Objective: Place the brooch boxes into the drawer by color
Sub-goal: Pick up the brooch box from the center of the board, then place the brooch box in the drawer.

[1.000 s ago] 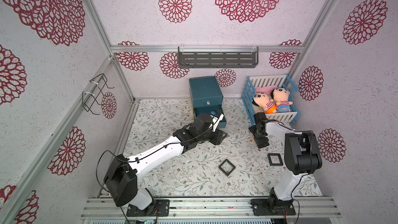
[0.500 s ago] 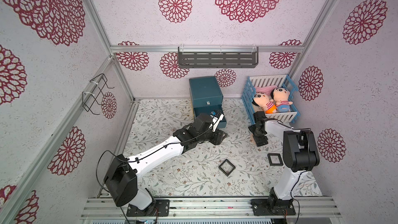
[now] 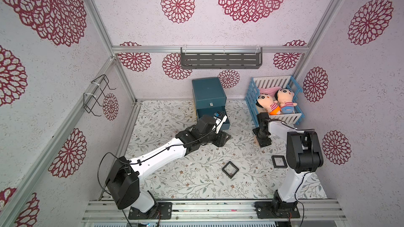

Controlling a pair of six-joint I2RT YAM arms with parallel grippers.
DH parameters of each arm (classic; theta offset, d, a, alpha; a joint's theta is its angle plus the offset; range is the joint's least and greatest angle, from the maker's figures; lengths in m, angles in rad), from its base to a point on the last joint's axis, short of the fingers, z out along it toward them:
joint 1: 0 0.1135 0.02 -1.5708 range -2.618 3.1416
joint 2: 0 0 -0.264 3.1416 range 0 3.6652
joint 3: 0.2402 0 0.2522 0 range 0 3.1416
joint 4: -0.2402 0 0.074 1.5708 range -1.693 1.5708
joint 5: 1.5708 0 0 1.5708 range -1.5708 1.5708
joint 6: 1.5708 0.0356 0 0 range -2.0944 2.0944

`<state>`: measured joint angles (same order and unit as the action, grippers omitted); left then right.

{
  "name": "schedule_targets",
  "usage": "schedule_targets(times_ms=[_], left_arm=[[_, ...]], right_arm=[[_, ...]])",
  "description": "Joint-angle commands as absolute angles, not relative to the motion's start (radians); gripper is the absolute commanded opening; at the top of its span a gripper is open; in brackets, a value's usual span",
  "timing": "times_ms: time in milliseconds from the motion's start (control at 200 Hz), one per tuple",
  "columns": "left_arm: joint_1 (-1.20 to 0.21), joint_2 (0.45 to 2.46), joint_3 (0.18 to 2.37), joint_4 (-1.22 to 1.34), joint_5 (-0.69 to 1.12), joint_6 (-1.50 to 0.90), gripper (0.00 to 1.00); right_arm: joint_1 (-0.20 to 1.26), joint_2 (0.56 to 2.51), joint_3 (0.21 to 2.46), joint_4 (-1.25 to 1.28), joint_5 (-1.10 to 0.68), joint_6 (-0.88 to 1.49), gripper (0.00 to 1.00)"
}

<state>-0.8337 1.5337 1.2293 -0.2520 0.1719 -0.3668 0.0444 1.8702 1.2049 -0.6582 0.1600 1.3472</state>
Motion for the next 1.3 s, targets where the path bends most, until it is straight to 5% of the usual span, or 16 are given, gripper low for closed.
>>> schedule_targets(times_ms=[0,305,756,1296], left_arm=[[-0.841,1.538,1.247,-0.256,0.176,-0.360,0.55],[-0.840,1.524,1.245,-0.256,0.148,-0.373,0.55],[-0.798,1.462,1.229,-0.294,0.080,-0.427,0.55],[-0.684,1.378,1.242,-0.466,-0.092,-0.544,0.54]], right_arm=[[0.051,1.898,1.202,-0.668,0.158,1.366,0.75],[0.078,1.840,1.228,-0.691,0.245,1.315,0.57],[0.221,1.638,1.237,-0.678,0.382,0.989,0.52],[0.447,1.634,1.497,-0.694,0.165,0.454,0.41]])
